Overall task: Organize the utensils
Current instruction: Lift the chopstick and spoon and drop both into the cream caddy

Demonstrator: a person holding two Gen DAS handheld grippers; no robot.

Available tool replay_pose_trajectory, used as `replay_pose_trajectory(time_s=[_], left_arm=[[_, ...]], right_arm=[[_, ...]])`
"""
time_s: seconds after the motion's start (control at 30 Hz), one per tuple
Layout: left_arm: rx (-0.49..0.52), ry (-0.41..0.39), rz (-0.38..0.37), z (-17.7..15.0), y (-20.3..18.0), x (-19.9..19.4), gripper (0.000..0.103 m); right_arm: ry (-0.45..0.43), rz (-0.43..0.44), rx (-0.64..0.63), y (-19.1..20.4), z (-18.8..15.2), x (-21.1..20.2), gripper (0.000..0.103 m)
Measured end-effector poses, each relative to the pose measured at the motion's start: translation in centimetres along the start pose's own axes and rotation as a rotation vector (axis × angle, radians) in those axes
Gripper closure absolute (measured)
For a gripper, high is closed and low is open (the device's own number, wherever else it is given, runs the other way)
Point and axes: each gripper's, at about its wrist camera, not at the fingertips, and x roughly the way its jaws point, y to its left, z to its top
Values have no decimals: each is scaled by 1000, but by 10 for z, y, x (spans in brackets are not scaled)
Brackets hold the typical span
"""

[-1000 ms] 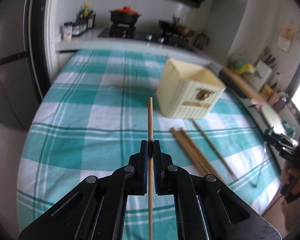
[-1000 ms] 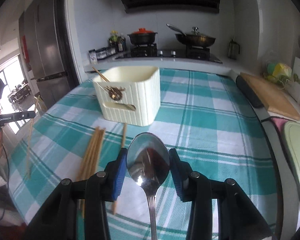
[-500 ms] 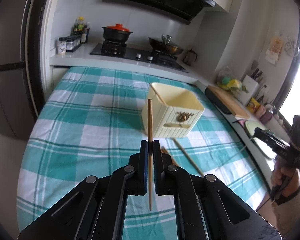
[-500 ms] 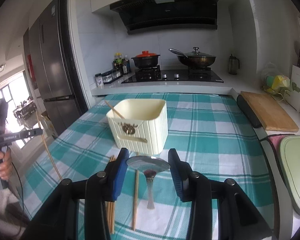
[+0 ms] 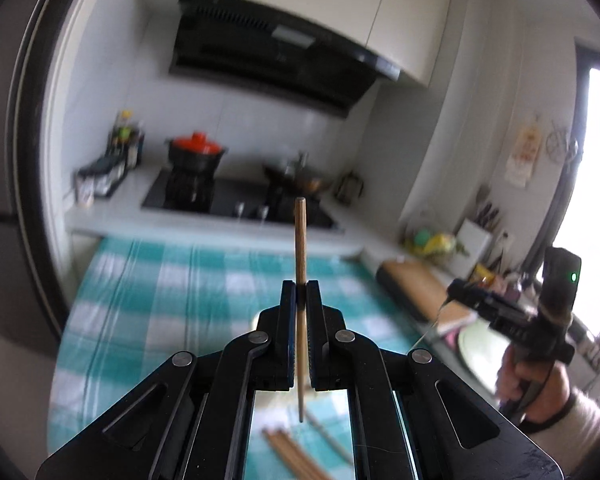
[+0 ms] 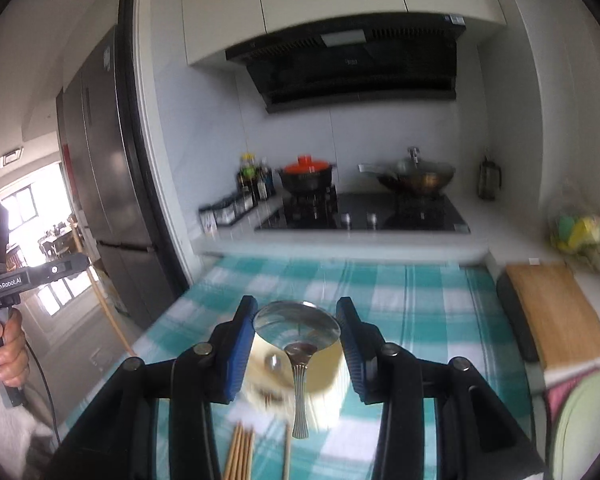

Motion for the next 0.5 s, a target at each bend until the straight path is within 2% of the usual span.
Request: replay_pose_trajectory(time_s=[0.13, 0.2, 0.3, 0.4, 0.5], left_arm=[[23, -65, 47, 16, -13, 35, 100], [16, -48, 59, 13, -14, 58, 100], [2, 42, 75, -6, -10, 100, 100], [1, 155, 87, -30, -3, 136, 100], [0, 252, 108, -57, 7, 166, 100]], right_arm=[[-51, -7, -16, 6, 21, 23, 61], [-53, -20, -41, 9, 21, 43, 61], [2, -29, -51, 9, 11, 73, 61], [128, -19, -18, 3, -12, 112, 61], [213, -26, 7, -4, -33, 140, 61]])
